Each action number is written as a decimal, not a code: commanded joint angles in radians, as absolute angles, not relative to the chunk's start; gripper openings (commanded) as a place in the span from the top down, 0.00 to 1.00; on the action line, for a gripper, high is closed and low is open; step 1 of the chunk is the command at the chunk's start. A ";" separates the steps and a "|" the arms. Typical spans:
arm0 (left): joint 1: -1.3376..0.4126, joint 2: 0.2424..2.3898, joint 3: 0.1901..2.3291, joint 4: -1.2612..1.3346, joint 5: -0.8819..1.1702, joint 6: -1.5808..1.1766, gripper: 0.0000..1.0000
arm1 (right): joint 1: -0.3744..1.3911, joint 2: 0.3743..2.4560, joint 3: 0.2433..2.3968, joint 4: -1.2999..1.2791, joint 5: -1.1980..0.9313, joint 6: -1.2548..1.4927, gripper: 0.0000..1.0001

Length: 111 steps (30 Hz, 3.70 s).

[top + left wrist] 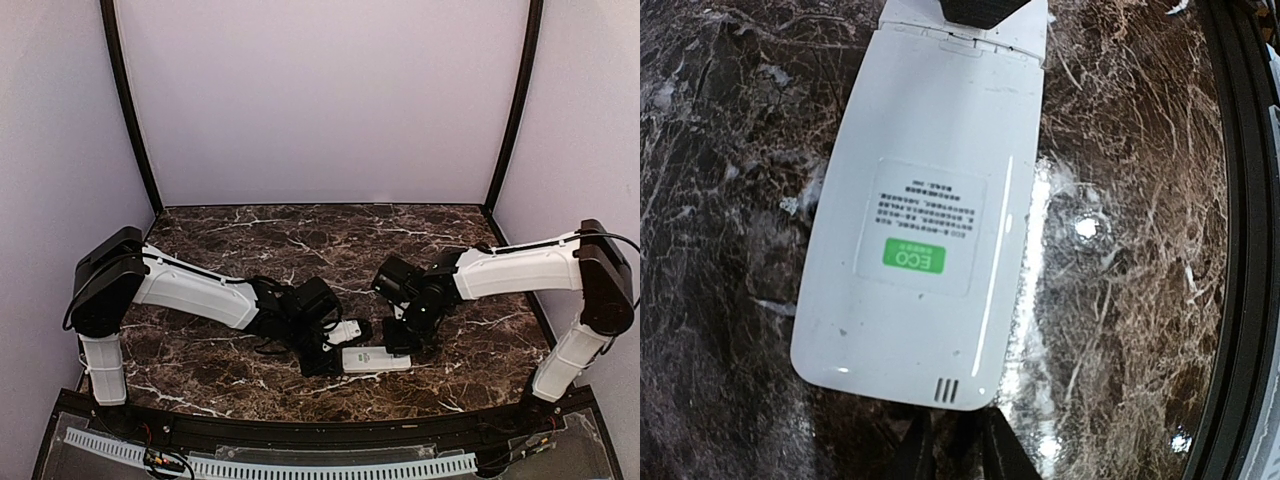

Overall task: Load the batteries into the remote control
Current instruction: Press the battery cover on the remote control without the battery cover, then pick up the remote control from the center of the board.

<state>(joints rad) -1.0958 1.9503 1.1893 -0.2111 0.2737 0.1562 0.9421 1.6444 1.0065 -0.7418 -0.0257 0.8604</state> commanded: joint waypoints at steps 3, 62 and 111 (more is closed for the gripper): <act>-1.095 1.959 1.193 -0.249 0.275 0.168 0.82 | 0.933 1.541 1.065 -0.847 0.064 0.881 1.00; -1.048 1.732 1.165 -0.279 0.235 0.189 0.39 | 0.947 1.375 1.152 -0.718 0.121 0.218 0.09; -0.773 1.330 1.023 -0.106 0.265 -0.047 0.13 | 1.058 1.682 1.300 -0.657 -0.072 -0.036 0.75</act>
